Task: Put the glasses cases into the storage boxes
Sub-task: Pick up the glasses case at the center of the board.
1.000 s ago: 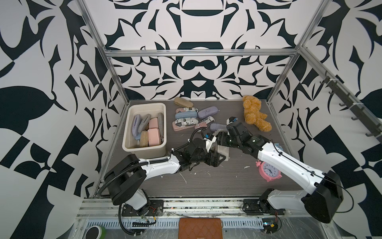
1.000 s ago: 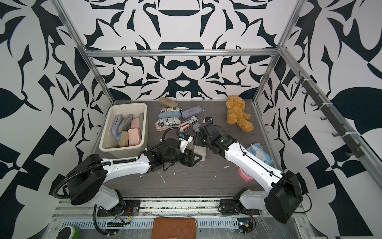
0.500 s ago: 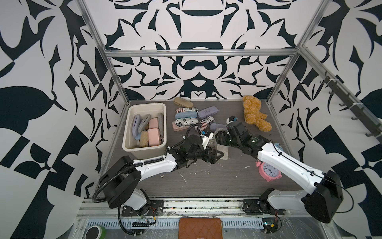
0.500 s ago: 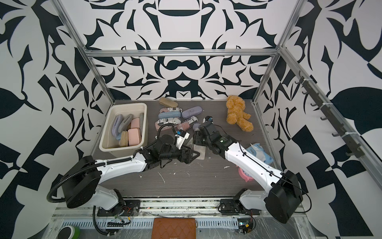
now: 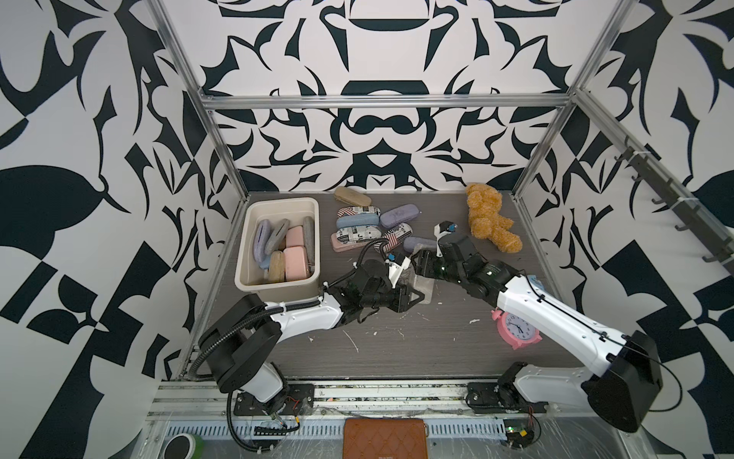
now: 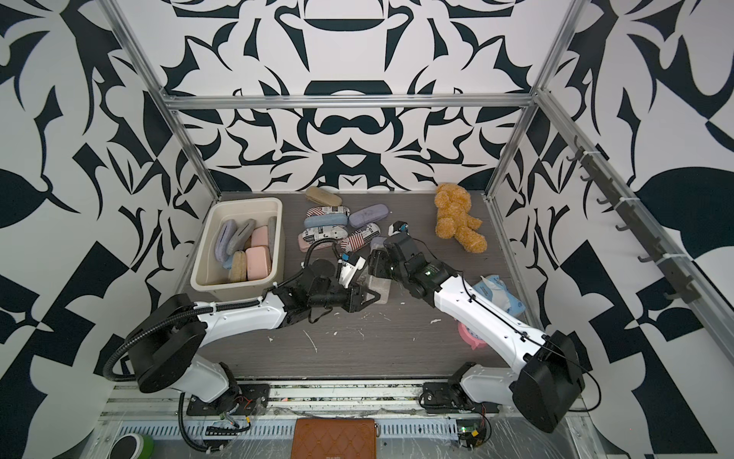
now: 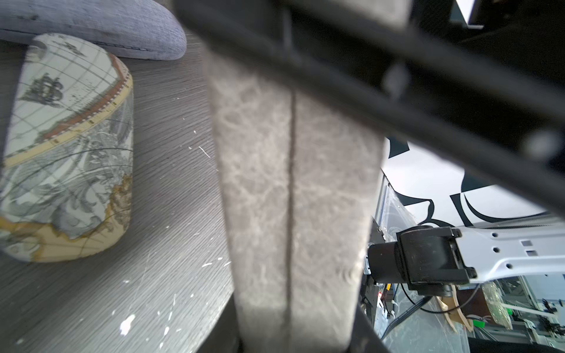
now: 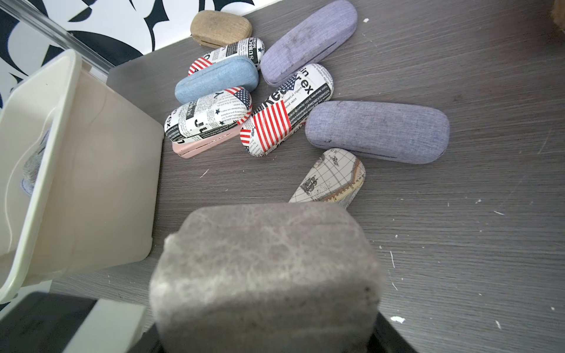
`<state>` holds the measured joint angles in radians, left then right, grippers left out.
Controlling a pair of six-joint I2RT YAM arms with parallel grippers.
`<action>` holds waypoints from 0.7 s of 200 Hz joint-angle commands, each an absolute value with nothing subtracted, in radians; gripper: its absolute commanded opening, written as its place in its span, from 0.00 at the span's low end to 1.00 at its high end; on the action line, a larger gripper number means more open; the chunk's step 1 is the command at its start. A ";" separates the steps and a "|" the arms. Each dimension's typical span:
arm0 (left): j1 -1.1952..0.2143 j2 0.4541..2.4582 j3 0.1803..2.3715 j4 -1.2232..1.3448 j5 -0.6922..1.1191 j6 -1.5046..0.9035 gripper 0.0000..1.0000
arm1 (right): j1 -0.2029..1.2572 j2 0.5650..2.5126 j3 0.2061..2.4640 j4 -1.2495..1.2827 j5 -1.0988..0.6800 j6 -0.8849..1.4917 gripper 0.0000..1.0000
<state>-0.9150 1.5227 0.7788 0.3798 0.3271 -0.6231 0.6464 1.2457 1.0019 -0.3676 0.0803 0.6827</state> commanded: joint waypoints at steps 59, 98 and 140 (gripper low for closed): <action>-0.774 1.211 0.933 -0.089 0.157 -0.522 0.00 | 0.655 1.059 1.064 -0.399 0.259 0.630 0.70; -0.505 1.127 1.162 -0.550 0.130 -0.407 0.00 | 0.610 1.095 1.057 -0.338 0.204 0.626 0.69; -0.327 1.116 1.114 -0.451 0.373 -0.440 0.00 | 0.573 1.221 1.080 -0.156 -0.004 0.656 0.66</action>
<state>-0.5301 1.1721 1.1435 -0.4095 0.4953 -0.2401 0.6876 1.2156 1.0950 0.0101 -0.0807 0.8402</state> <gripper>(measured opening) 0.356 0.702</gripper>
